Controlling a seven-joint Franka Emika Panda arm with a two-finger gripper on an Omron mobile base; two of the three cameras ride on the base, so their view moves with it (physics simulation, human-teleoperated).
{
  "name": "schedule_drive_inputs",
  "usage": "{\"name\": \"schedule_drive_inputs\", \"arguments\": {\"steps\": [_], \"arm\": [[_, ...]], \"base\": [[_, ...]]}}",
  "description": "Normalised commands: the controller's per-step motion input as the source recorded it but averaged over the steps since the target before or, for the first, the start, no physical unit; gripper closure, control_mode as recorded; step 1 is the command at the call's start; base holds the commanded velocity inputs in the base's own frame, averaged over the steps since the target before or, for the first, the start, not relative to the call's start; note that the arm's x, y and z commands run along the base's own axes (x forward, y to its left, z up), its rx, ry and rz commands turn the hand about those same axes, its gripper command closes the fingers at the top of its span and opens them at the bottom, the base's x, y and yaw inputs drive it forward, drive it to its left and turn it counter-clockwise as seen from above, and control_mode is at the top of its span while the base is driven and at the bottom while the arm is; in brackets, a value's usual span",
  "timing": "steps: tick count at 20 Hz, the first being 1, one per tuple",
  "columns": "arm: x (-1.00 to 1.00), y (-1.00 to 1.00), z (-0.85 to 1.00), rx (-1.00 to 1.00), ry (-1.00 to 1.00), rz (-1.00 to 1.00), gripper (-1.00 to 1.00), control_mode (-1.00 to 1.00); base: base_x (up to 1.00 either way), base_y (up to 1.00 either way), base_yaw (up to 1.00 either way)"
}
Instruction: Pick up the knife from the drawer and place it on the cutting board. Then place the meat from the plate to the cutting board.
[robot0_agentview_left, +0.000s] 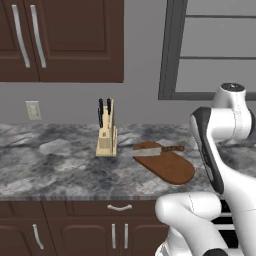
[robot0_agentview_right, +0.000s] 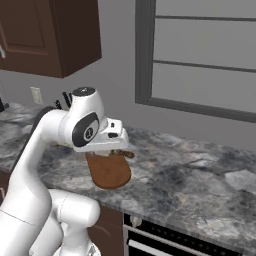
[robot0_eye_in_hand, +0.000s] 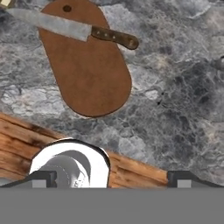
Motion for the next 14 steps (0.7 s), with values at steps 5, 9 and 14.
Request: {"name": "schedule_drive_inputs", "arguments": {"steps": [5,9,14], "arm": [[-0.09,0.04,-0.02,0.00,-0.02,-0.02,-1.00,-1.00],[0.00,0.00,0.00,0.00,0.00,0.00,-1.00,1.00],[0.00,0.00,0.00,0.00,0.00,0.00,-1.00,1.00]], "base": [[0.00,0.00,0.00],[-0.90,0.01,-0.11],[-0.93,-0.14,-0.19]]}}
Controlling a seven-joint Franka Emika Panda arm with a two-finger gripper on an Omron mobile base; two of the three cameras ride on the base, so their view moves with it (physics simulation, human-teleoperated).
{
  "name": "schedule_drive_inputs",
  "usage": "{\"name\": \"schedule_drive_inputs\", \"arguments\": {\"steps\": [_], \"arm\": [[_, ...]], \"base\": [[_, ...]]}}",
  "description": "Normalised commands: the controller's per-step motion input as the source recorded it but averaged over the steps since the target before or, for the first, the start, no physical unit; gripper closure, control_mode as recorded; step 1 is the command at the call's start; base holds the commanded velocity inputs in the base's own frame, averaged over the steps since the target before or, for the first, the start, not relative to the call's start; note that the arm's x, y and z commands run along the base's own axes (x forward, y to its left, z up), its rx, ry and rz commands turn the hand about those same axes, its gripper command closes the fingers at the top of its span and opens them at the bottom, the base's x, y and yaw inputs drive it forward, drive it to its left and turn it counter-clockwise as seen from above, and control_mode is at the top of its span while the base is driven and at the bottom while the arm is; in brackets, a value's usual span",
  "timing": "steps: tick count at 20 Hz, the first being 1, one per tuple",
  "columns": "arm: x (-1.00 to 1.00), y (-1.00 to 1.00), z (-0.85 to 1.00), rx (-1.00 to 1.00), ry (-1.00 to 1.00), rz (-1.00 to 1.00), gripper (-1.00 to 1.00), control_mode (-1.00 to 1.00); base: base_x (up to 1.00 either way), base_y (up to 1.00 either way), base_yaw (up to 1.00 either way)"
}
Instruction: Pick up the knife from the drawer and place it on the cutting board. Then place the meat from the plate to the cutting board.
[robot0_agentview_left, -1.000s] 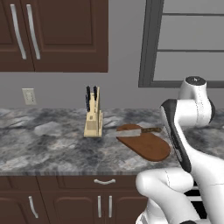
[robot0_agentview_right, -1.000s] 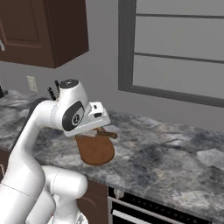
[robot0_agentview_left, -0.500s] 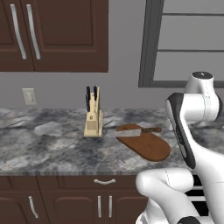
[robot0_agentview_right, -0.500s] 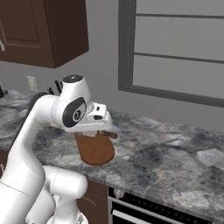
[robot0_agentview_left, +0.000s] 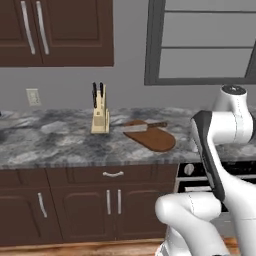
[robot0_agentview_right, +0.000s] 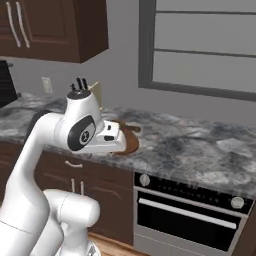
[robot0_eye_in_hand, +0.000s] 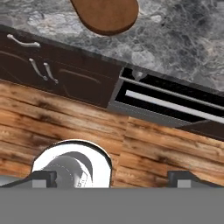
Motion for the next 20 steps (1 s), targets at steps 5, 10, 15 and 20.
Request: {"name": "schedule_drive_inputs", "arguments": {"steps": [5,10,15,20], "arm": [[0.00,0.00,0.00,0.00,0.00,0.00,-1.00,1.00],[0.00,0.00,0.00,0.00,0.00,0.00,-1.00,1.00],[0.00,0.00,0.00,0.00,0.00,0.00,-1.00,1.00],[0.00,0.00,0.00,0.00,0.00,0.00,-1.00,1.00]], "base": [[-0.36,-0.85,-0.17],[-0.06,-1.00,-0.17],[0.00,-1.00,-0.14],[0.00,-1.00,-0.15]]}}
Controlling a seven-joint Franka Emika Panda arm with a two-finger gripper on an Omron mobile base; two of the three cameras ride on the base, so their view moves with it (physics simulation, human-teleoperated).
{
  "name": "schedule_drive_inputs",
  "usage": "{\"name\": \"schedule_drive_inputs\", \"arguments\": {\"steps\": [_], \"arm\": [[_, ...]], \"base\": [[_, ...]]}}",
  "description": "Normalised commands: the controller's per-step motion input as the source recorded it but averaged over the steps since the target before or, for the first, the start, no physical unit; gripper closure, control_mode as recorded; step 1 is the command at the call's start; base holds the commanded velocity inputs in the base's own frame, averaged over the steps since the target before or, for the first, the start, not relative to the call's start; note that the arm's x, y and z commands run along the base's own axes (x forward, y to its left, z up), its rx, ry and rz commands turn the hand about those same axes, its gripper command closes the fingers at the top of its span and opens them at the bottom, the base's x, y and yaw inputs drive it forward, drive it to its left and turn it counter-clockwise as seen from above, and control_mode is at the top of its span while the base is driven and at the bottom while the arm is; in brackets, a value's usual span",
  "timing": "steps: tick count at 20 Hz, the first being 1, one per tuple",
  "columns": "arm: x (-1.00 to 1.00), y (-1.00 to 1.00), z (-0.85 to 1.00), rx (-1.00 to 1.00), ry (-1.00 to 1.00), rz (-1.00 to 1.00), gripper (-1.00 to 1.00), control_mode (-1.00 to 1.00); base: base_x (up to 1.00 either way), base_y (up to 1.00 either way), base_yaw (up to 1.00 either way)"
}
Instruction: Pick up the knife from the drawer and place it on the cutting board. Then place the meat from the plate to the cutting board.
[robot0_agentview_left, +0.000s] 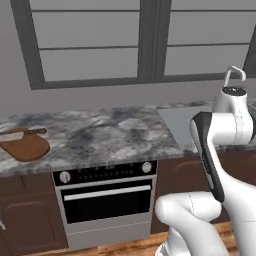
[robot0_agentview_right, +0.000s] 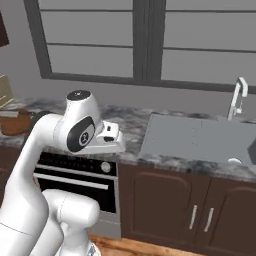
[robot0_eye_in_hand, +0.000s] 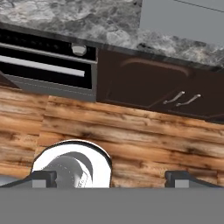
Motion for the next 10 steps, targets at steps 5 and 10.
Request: {"name": "schedule_drive_inputs", "arguments": {"steps": [5,10], "arm": [[0.00,0.00,0.00,0.00,0.00,0.00,-1.00,1.00],[0.00,0.00,0.00,0.00,0.00,0.00,-1.00,1.00]], "base": [[0.00,-1.00,-0.16],[0.04,-0.87,-0.18]]}}
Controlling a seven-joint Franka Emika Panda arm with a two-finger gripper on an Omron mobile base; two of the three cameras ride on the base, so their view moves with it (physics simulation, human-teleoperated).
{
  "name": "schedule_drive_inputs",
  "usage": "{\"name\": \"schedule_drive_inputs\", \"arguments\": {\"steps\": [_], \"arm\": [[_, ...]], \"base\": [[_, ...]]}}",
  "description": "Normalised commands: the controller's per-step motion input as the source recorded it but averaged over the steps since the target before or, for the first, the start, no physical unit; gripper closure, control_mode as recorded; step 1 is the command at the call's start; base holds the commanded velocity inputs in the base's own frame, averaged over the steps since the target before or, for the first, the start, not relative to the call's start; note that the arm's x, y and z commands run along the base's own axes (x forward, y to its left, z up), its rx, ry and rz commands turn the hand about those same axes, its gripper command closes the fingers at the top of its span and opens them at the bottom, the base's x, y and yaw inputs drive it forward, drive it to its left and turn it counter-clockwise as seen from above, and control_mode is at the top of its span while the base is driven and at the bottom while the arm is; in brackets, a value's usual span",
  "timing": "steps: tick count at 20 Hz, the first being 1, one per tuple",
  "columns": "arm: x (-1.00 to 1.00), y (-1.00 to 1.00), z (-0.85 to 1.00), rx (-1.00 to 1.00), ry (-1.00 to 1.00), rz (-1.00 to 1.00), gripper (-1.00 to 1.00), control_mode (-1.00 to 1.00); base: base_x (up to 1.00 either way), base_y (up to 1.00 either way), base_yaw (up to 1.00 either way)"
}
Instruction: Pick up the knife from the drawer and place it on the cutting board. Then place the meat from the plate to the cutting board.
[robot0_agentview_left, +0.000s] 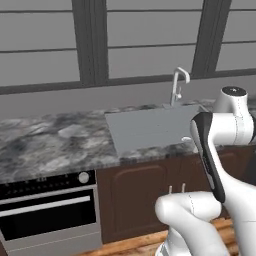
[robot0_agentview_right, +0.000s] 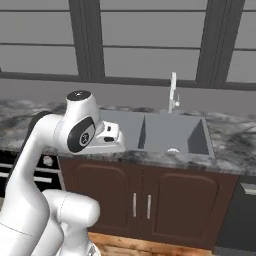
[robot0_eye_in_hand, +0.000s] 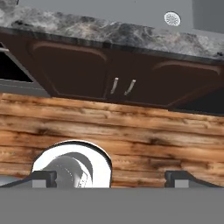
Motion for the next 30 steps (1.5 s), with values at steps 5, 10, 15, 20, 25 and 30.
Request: {"name": "schedule_drive_inputs", "arguments": {"steps": [5,10,15,20,25,30], "arm": [[0.00,0.00,0.00,0.00,0.00,0.00,-1.00,1.00],[0.00,0.00,0.00,0.00,0.00,0.00,-1.00,1.00],[0.00,0.00,0.00,0.00,0.00,0.00,-1.00,1.00],[0.00,0.00,0.00,0.00,0.00,0.00,-1.00,1.00],[0.00,0.00,0.00,0.00,0.00,0.00,-1.00,1.00],[0.00,0.00,0.00,0.00,0.00,0.00,-1.00,1.00]], "base": [[0.08,-0.80,-0.18],[0.13,-0.81,-0.18],[0.23,-0.84,-0.21],[0.31,-0.55,-0.33],[0.29,-0.23,-0.42],[0.38,-0.08,-0.40]]}}
